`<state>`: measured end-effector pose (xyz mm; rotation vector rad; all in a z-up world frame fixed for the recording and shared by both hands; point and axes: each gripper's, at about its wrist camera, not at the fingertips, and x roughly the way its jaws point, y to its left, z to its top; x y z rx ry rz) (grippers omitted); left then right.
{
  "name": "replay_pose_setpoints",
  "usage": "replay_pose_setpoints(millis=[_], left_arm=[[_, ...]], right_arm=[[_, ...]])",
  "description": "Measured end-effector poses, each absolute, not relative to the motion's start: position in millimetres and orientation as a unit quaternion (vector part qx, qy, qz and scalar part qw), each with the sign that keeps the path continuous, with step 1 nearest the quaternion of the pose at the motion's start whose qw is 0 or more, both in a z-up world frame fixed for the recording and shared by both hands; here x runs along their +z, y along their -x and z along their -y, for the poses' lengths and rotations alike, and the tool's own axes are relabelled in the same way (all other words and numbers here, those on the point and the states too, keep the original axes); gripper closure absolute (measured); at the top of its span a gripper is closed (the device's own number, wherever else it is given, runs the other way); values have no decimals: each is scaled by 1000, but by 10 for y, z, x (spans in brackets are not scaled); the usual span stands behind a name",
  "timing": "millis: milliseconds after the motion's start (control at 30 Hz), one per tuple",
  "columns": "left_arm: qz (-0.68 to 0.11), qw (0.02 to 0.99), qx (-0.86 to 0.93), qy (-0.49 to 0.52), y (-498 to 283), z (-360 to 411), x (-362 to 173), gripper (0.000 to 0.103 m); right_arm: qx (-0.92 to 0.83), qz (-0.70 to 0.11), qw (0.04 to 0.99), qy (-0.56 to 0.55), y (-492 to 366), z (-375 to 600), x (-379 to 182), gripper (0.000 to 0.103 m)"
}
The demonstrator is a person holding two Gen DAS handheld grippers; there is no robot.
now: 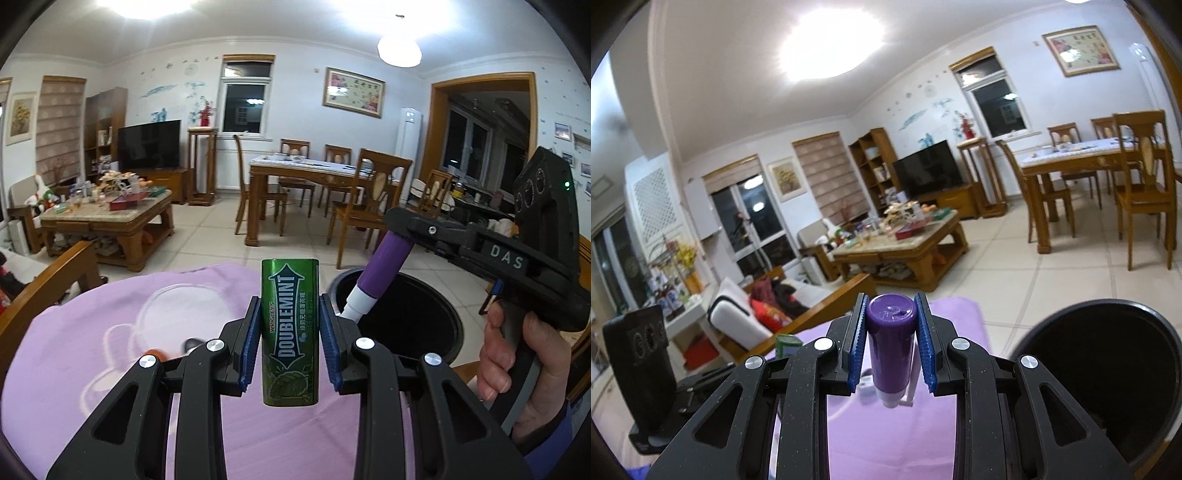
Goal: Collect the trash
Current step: 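Carry the gum pack and purple tube over the black bin and release both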
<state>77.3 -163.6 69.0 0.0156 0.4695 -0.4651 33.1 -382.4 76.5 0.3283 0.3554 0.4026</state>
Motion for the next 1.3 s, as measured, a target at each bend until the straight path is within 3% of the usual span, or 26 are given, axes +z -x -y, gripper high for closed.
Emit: replay_pose_setpoints(millis=[767,1300], left_arm=[[-254,903,-344,-45,-1039,3187,352,73],[-280,895,-341,-65,-1189,3524,182,71]], right_arm=[[53,-182,953,-238,-163,5898,-33,77],[32,-212,940,-266,-428,6066,-551,77]])
